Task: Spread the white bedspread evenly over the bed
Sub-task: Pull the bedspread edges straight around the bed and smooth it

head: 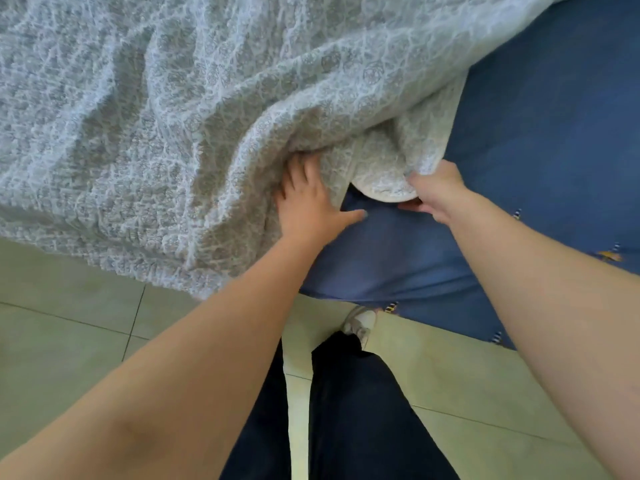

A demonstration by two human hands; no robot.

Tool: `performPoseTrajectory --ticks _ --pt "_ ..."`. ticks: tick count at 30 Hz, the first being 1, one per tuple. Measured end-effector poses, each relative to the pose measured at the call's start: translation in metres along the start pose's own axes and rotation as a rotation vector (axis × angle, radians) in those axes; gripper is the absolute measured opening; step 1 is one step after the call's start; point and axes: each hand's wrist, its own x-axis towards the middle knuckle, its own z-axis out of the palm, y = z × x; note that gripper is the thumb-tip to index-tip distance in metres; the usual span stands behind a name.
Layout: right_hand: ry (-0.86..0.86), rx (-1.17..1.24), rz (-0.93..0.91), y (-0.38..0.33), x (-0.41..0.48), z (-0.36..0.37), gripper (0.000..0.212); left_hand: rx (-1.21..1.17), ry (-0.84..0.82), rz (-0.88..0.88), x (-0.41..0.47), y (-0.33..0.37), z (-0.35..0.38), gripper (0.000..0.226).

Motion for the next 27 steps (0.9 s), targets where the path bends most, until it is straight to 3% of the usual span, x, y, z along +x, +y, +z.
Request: performPoseTrajectory --ticks 2,7,12,14,16,19,21,25,27 --pt "0.031 -0.077 -0.045 0.025 0.001 -0.037 0.026 0.058 0.057 -0.031 -0.008 0.02 0.013 0.108" --pt "0.13 -0.251 -0.093 0.059 0.01 -0.119 0.029 0.151 0.191 -0.04 -0.008 0.046 0.028 0.077" --pt "0.32 -0.393 -0.026 0.1 0.017 -0.179 0.035 0.134 0.098 0.026 -0.01 0.056 0.04 0.032" --pt "0.329 -0.091 0.065 0.102 0.017 -0.177 0.035 0.133 0.045 0.041 -0.016 0.057 0.048 0.023" --pt "0.219 0.257 0.178 0.101 0.006 -0.167 0.032 0.114 0.003 0.053 -0.024 0.061 0.054 0.016" --pt "-0.196 0.485 0.278 0.101 -0.015 -0.138 0.045 0.138 -0.062 0.092 -0.04 0.06 0.056 0.015" --pt "-0.375 0.564 0.319 0.101 -0.021 -0.115 0.055 0.161 -0.081 0.136 -0.049 0.055 0.056 0.016" --pt "-0.438 0.756 0.348 0.089 -0.02 -0.067 0.051 0.122 -0.186 0.126 -0.07 0.046 0.062 0.006" --pt "-0.376 0.811 0.346 0.085 -0.017 -0.052 0.046 0.172 -0.353 0.108 -0.093 0.044 0.073 0.026"
